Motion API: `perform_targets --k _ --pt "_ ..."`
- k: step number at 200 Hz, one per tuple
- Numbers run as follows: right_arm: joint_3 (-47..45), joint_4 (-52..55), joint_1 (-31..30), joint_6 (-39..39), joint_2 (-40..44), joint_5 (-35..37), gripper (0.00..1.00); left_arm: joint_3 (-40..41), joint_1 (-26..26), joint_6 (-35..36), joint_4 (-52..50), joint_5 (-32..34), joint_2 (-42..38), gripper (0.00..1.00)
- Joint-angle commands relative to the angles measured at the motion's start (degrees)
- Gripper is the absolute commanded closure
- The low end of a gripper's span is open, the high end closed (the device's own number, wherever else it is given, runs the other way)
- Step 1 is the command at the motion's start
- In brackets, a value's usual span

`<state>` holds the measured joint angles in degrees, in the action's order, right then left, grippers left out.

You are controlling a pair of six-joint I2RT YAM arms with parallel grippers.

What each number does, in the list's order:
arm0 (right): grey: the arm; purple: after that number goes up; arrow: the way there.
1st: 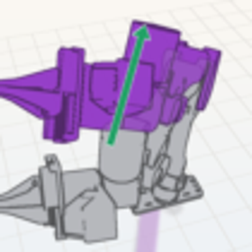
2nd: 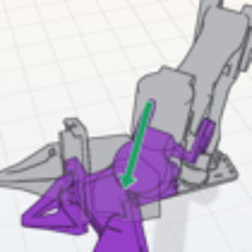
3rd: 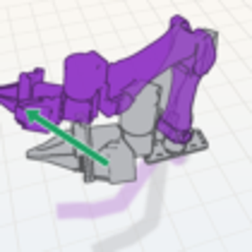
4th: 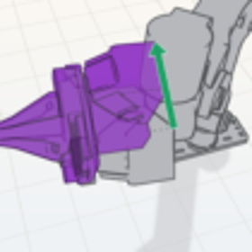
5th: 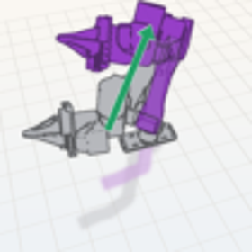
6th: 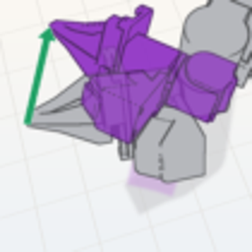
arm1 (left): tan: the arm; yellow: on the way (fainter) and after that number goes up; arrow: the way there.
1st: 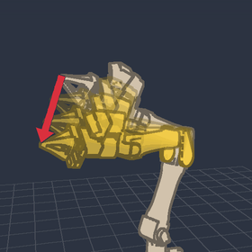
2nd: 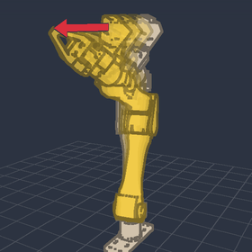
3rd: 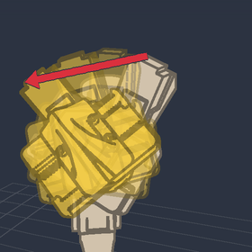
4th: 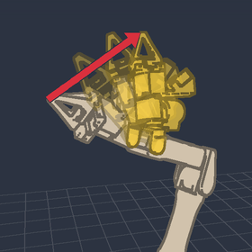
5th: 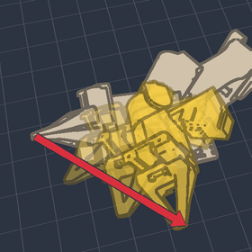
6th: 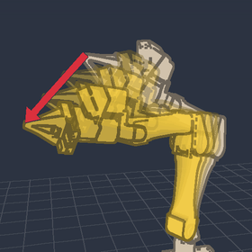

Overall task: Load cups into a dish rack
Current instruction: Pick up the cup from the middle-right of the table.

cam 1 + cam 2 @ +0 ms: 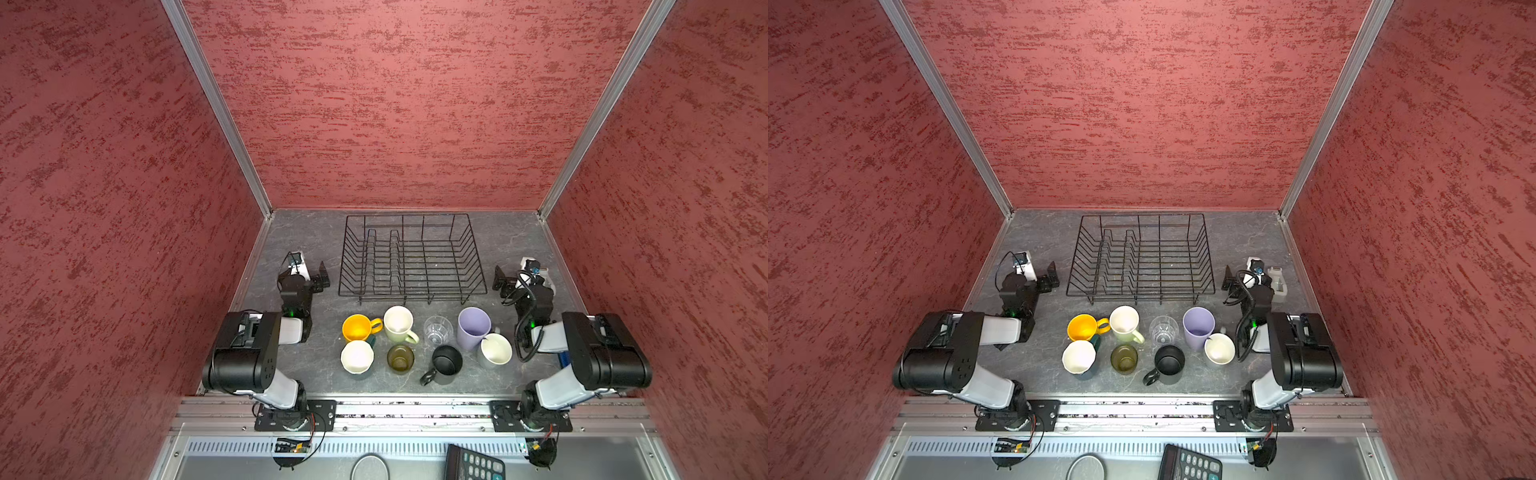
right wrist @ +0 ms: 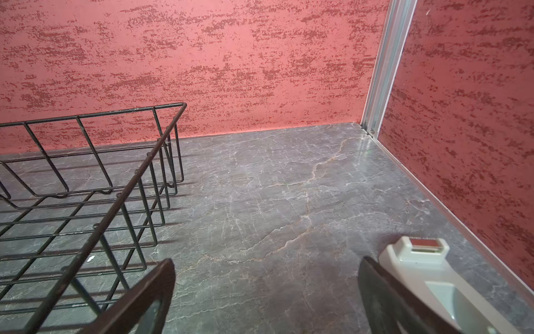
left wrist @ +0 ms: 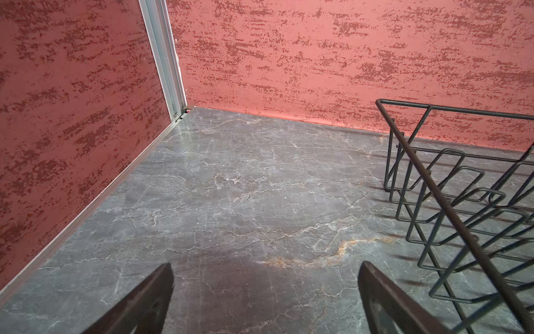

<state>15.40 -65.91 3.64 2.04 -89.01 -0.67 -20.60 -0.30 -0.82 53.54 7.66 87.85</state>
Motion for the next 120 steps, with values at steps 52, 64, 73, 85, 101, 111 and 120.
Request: perform_targets --k 52,64,73,85,101,111,120 --pt "1.0 0.1 0.4 -0.6 0.3 -0.6 0.01 -0.1 0.3 -0.6 -0.2 0.3 0.2 0.0" --pt "1.0 0.0 0.3 -0.7 0.3 -0.6 0.01 -0.1 0.3 -0.6 -0.2 0.3 0.1 0.0" --pt "1.0 0.1 0.3 -0.7 0.3 -0.7 0.01 -0.2 0.2 -0.6 -0.2 0.3 0.1 0.0" --pt "1.0 0.1 0.4 -0.6 0.3 -0.6 0.01 -0.2 0.1 -0.6 -0.4 0.2 0.1 0.0" --pt "1.0 0.2 0.3 0.0 0.3 1.3 0.01 -0.1 0.2 -0.6 -0.3 0.2 0.2 0.0" --pt "1.0 0.2 0.3 0.0 0.3 1.2 0.01 -0.1 0.2 -0.6 -0.3 0.2 0.2 0.0" --pt "1.1 0.2 0.3 0.0 0.3 1.2 0.01 -0.1 0.2 -0.6 -0.3 0.2 0.1 0.0"
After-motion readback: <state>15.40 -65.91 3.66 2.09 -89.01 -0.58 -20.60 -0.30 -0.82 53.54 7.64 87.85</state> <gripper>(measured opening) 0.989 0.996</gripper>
